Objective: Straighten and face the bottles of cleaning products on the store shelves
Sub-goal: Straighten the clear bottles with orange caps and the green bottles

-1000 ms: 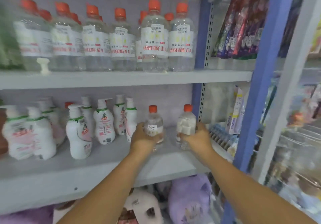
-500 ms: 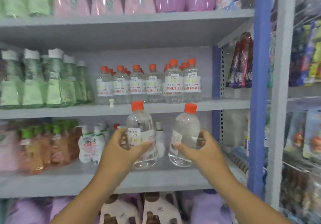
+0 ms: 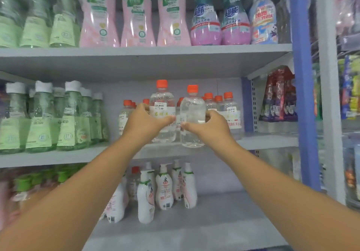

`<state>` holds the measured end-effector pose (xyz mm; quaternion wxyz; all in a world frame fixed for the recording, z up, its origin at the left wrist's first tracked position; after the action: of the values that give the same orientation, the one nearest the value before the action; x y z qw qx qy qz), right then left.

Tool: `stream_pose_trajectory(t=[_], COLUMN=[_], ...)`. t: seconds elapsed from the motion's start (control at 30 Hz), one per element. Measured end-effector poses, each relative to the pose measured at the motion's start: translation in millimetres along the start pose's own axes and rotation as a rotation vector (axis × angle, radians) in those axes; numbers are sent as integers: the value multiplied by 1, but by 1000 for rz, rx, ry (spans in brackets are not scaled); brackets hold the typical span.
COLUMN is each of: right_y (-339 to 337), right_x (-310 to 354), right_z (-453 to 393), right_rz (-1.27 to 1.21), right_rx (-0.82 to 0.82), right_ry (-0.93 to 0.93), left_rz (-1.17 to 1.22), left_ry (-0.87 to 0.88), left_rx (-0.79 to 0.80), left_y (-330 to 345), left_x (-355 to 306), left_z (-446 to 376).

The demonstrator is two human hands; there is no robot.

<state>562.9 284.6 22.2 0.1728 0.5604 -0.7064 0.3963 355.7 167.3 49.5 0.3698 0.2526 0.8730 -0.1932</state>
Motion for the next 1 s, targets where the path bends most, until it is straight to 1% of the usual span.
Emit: stream_pose_trajectory(t=[0.1, 0.2, 0.3, 0.4, 0.47, 0.53, 0.67, 0.77, 0.83, 1.0], right_y=[18, 25, 29, 34, 35, 35, 39, 39, 36, 37], right_x=[-4, -1, 9, 16, 18, 18, 14, 14, 18, 16], right_z=[-7, -10, -13, -17, -19, -20, -26, -31, -35, -44], right_rz=[110, 303, 534, 627, 684, 732, 739, 789, 841, 902], right_rx=[-44, -86, -129, -175, -218, -254, -238, -255, -279, -270], right_ry=[48, 58, 14, -45, -81, -117, -157, -184, -224, -297], left_rz=[4, -23, -23, 14, -28, -100, -192, -265, -269, -268], left_ry=[-70, -56, -67, -81, -95, -111, -117, -130, -142, -138], left_rx=[69, 160, 242, 302, 336, 347, 365, 346, 338, 306], left_y=[10, 22, 34, 40, 43, 44, 47, 51, 53, 53], left_x=[30, 46, 59, 71, 77, 79, 75, 77, 76, 73], left_z=[-28, -46, -55, -58, -60, -63, -65, -69, -71, -68])
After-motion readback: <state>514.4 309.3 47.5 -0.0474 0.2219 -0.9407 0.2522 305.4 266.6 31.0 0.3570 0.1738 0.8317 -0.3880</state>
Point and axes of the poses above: each hand's wrist, its own z-axis away from the middle knuckle, its own y-axis out of the palm, x = y × z, the point moved 10 cm from there along -z, towards the middle knuckle, and after that the axes turned 13 degrees about z, right-handed, at the moved point
